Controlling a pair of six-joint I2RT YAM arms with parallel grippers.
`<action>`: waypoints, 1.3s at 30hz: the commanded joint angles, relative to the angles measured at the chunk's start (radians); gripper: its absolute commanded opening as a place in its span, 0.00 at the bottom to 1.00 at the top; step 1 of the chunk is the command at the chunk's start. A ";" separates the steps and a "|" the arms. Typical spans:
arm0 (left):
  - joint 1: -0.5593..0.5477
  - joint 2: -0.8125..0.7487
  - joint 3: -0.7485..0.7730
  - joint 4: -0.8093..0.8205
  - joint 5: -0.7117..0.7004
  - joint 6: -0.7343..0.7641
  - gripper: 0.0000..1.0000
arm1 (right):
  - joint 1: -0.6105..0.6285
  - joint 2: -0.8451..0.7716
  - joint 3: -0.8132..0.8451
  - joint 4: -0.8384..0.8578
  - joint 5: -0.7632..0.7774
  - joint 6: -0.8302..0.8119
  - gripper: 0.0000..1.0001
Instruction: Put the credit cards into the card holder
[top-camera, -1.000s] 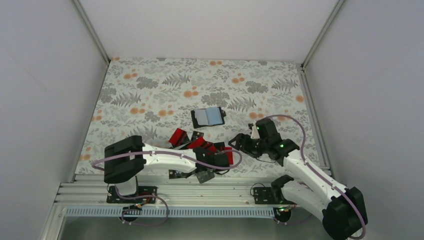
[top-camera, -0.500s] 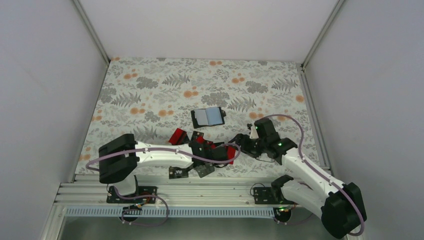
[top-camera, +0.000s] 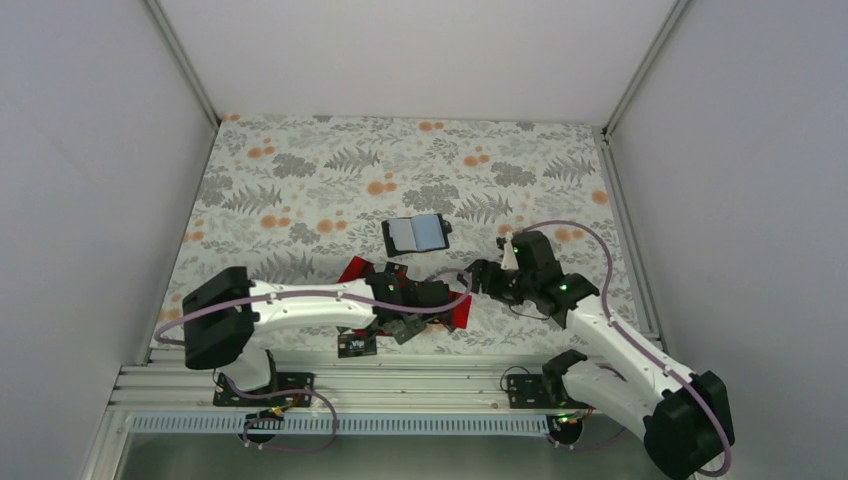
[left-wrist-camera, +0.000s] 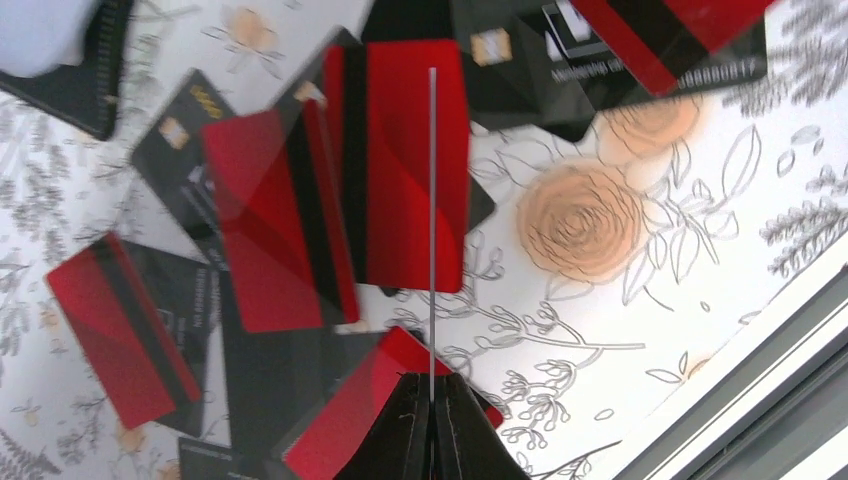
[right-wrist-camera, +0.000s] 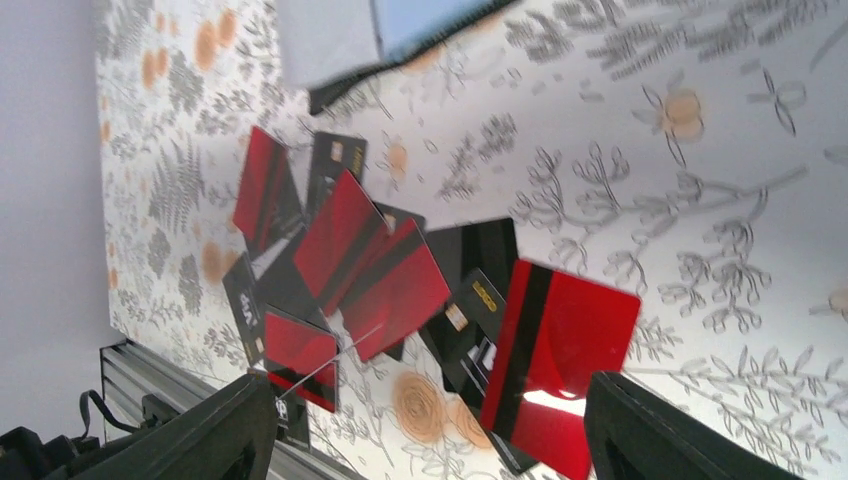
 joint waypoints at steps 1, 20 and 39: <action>0.033 -0.080 0.048 -0.016 -0.021 -0.065 0.02 | 0.009 -0.024 0.063 0.064 0.037 -0.052 0.79; 0.451 -0.312 -0.044 0.336 0.436 -0.011 0.02 | -0.007 0.010 0.179 0.270 -0.055 -0.227 0.78; 0.697 -0.493 -0.225 0.613 0.785 -0.155 0.02 | -0.154 0.186 0.217 0.459 -0.471 -0.274 0.80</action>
